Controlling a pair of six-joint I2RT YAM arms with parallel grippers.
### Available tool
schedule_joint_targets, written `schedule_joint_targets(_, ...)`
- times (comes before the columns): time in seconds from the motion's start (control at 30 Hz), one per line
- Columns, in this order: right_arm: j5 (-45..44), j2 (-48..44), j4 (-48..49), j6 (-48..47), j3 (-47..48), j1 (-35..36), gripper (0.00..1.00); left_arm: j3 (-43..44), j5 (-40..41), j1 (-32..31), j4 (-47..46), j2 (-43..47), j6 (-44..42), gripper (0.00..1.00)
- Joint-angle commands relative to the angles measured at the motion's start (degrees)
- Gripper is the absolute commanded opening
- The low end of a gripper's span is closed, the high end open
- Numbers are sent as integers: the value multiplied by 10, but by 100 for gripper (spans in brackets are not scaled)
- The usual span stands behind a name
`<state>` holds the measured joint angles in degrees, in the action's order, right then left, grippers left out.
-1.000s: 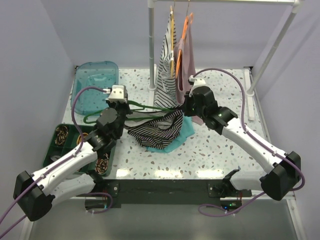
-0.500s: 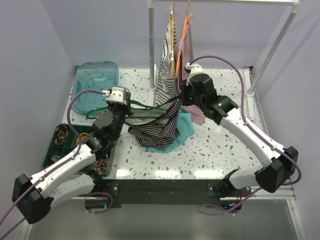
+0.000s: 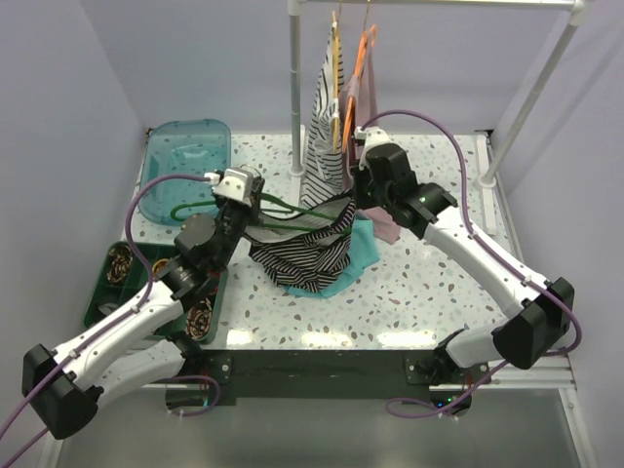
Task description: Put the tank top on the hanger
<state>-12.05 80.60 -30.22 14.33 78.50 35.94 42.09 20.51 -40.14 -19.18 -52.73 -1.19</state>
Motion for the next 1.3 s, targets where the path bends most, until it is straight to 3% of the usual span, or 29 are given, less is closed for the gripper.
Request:
schedule_joint_targets(0.0,39,1,10,-17,53,4,0,44,-52,2,-2,-9,-5,0)
schedule_joint_targets(0.23,89,-53,-23,11,87,11,0,43,-33,3,-17,-41,8,0)
schedule_joint_targets(0.43,65,-98,-44,8,79,11,2,50,-57,1,-40,-66,39,0)
schedule_joint_targets(0.63,43,-78,-32,-4,48,11,3,63,-97,1,-39,-43,55,0)
schedule_joint_targets(0.8,65,-42,-48,-1,106,11,4,110,-144,-7,15,-43,56,0)
schedule_joint_targets(0.97,83,-63,-82,-5,199,11,22,182,-147,-17,60,-54,60,0)
schedule_joint_targets(1.03,86,-76,-103,-13,230,11,35,219,-149,-20,81,-69,65,0)
schedule_joint_targets(1.2,94,-141,-85,-19,265,11,60,404,-151,-24,161,-114,68,0)
schedule_joint_targets(1.27,94,-171,-68,-27,273,11,64,505,-159,-24,214,-136,66,0)
